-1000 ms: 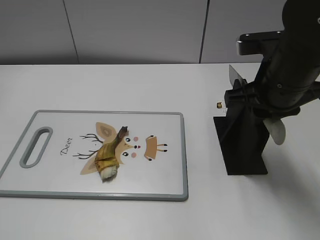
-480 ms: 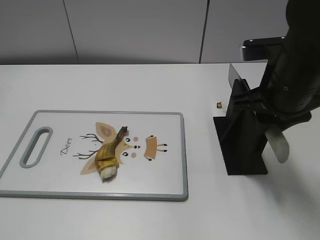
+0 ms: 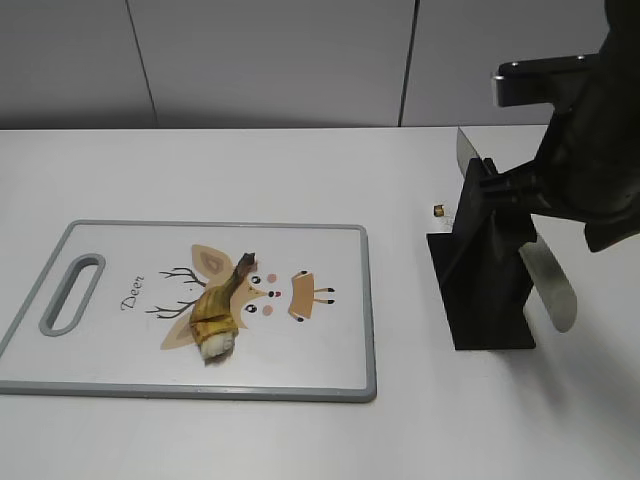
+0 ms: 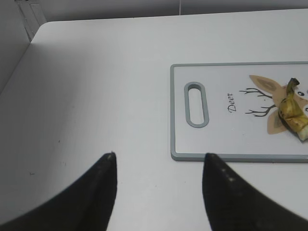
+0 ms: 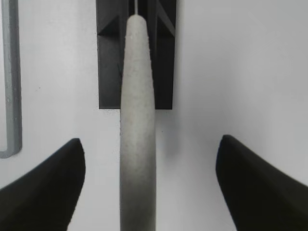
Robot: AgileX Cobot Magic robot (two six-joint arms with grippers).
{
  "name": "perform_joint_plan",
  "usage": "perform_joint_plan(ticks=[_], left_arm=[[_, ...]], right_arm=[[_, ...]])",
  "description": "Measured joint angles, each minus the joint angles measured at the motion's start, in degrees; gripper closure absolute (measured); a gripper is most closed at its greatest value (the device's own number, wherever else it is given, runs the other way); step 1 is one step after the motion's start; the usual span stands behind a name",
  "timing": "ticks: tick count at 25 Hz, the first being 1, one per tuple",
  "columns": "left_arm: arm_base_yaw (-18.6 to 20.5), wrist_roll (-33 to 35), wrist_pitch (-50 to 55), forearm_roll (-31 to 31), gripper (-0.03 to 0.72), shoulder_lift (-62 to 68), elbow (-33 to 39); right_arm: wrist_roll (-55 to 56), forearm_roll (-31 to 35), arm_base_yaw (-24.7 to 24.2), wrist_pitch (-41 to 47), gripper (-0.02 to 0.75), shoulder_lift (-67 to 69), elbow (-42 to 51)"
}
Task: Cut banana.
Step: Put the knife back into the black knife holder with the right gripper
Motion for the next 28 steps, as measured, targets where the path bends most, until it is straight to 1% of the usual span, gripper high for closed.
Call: perform_joint_plan(ticks=[3, 6, 8, 12, 17, 21, 28], left_arm=[[0.0, 0.0, 0.0, 0.0, 0.137, 0.0, 0.0], [0.0, 0.0, 0.0, 0.0, 0.138, 0.0, 0.0], [0.0, 0.0, 0.0, 0.0, 0.138, 0.0, 0.0], [0.0, 0.0, 0.0, 0.0, 0.138, 0.0, 0.0], [0.0, 0.0, 0.0, 0.0, 0.138, 0.0, 0.0], [0.0, 0.0, 0.0, 0.0, 0.138, 0.0, 0.0], [0.0, 0.0, 0.0, 0.0, 0.143, 0.0, 0.0]], right_arm=[[-3.1, 0.14, 0.0, 0.06, 0.087, -3.01, -0.72], [-9.69, 1.77, 0.0, -1.61, 0.085, -8.19, -2.72], [-14.36, 4.43, 0.0, -3.24, 0.085, -12.7, -3.29], [-22.04, 9.16, 0.0, -3.05, 0.092, -20.35, -2.32], [-29.38, 12.08, 0.0, -3.0, 0.104, -29.94, 6.04], [-32.68, 12.5, 0.0, -3.0, 0.115, -39.37, 14.1], [-33.56, 12.59, 0.0, -2.94, 0.132, -56.81, 25.02]])
